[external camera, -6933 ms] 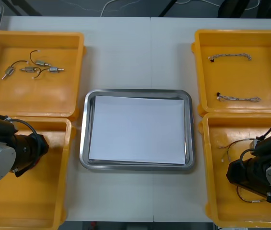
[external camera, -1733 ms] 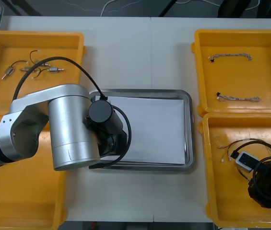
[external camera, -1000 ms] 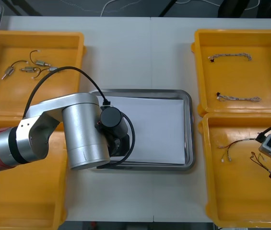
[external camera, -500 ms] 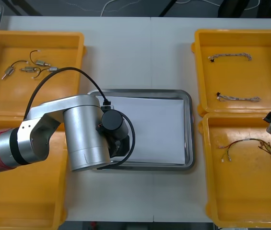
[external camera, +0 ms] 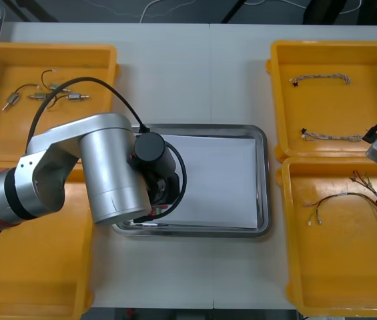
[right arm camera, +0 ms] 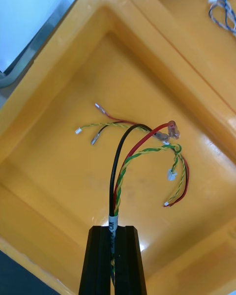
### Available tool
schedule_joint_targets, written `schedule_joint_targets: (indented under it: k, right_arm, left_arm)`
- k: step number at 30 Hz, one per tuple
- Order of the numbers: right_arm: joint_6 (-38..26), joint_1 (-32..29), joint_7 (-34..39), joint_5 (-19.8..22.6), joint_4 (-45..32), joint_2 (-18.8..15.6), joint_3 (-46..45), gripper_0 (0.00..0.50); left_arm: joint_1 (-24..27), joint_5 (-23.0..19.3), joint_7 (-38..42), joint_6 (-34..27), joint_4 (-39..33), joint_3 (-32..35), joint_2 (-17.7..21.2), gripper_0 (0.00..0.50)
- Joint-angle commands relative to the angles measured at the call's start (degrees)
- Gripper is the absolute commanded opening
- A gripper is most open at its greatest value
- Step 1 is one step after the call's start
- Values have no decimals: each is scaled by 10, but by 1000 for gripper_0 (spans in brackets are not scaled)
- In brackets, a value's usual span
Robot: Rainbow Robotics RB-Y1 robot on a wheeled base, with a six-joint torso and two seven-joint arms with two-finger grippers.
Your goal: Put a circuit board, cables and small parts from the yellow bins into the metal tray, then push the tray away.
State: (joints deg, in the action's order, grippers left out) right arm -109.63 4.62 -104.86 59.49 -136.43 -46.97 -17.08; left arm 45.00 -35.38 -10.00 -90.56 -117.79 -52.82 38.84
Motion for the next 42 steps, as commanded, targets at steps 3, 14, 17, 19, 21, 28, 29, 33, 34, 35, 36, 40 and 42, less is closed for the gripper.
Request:
schedule_joint_targets:
  k: [3,14,17,19,21,28,29,33,34,35,36,40,42]
  right_arm:
    - [-4,71,11,12,-16,-18,51,0]
    - [-3,178,-8,-5,-17,-29,210,0]
    - [18,214,-14,-24,-16,-36,275,0]
    - [28,235,-17,-36,-15,-38,313,0]
    - [43,267,-19,-46,-6,-39,362,0]
    - [104,352,-19,-54,48,-32,486,0]
    - [116,364,-19,-58,58,-29,508,0]
    - [155,407,-19,-75,97,-9,584,0]
    - [163,414,-19,-78,106,-2,599,0]
    - [171,422,-18,-80,115,5,615,0]
    - [178,432,-17,-83,129,14,634,0]
    - [193,461,-12,-102,164,47,689,0]
    - [194,471,-11,-111,178,62,710,0]
  left_arm:
    - [21,-76,-13,-59,-40,131,4,500]
    - [21,-168,-115,-169,-43,305,39,500]
    - [21,-193,-159,-193,-25,347,47,500]
    - [20,-207,-183,-194,-17,369,53,500]
    - [18,-219,-221,-194,-4,393,64,500]
    - [-34,-220,-339,-194,15,454,101,500]
    - [-48,-216,-361,-194,15,467,107,500]
    - [-109,-210,-442,-194,15,534,123,500]
    - [-124,-210,-458,-194,15,550,124,500]
    - [-139,-210,-474,-194,14,569,125,500]
    - [-160,-210,-496,-194,12,593,126,500]
    - [-224,-209,-561,-194,-2,657,135,500]
    - [-258,-210,-587,-193,-10,684,140,500]
